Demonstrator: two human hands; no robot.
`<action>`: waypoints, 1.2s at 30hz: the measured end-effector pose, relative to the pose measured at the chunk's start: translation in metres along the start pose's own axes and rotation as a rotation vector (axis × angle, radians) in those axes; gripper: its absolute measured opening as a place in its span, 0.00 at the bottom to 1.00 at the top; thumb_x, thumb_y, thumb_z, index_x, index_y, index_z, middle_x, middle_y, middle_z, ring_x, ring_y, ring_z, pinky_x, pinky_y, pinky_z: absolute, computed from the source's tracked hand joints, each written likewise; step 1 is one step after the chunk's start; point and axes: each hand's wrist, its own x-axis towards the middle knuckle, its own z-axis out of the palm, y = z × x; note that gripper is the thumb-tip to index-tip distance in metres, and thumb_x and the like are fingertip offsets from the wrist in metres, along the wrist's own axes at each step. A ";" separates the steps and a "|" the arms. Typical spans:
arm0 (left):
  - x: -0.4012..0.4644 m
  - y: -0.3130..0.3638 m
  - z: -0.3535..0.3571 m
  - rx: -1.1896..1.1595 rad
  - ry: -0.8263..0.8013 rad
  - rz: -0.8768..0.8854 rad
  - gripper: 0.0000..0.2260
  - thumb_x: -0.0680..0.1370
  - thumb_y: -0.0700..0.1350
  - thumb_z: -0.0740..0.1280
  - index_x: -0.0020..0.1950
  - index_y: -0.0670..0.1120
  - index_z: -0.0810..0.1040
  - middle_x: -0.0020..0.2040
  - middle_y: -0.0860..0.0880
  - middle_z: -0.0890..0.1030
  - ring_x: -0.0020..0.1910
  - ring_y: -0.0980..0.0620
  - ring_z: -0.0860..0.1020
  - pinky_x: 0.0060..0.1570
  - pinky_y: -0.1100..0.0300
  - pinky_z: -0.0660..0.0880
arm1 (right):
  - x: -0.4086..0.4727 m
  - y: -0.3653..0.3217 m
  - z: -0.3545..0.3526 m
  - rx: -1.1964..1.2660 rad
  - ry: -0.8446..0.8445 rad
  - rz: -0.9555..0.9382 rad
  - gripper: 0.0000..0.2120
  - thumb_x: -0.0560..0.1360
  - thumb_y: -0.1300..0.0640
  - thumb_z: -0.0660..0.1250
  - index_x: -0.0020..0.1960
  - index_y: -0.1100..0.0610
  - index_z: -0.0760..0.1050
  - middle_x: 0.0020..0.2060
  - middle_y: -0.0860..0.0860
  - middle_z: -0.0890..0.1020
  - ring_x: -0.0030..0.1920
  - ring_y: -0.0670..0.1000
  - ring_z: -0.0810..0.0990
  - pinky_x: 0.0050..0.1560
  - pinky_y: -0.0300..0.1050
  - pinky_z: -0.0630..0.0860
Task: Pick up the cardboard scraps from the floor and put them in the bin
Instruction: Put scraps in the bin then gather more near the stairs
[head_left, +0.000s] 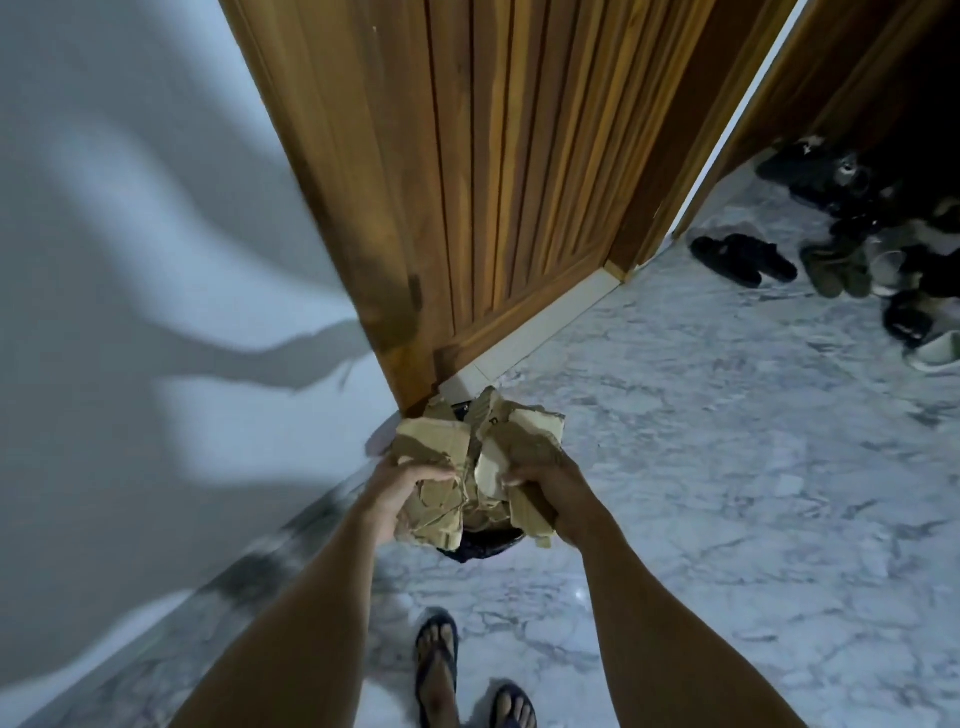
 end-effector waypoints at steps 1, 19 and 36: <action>0.019 0.001 -0.003 0.004 -0.005 -0.021 0.32 0.58 0.47 0.83 0.60 0.47 0.77 0.51 0.42 0.85 0.52 0.40 0.83 0.52 0.46 0.80 | 0.019 -0.001 0.001 0.004 0.004 0.018 0.15 0.64 0.72 0.75 0.49 0.60 0.81 0.43 0.61 0.85 0.43 0.61 0.84 0.46 0.56 0.80; 0.305 -0.132 -0.005 0.053 0.004 -0.129 0.23 0.70 0.47 0.76 0.63 0.47 0.77 0.55 0.46 0.85 0.56 0.45 0.81 0.49 0.56 0.74 | 0.309 0.120 -0.009 -0.147 -0.034 0.224 0.22 0.70 0.71 0.70 0.53 0.45 0.76 0.40 0.52 0.81 0.38 0.53 0.78 0.43 0.48 0.74; 0.151 -0.011 0.052 0.185 0.011 -0.116 0.19 0.82 0.46 0.63 0.72 0.42 0.71 0.65 0.50 0.73 0.60 0.53 0.71 0.59 0.59 0.65 | 0.135 0.026 -0.014 0.052 0.040 0.193 0.23 0.78 0.65 0.65 0.71 0.52 0.68 0.54 0.53 0.76 0.53 0.52 0.78 0.43 0.44 0.74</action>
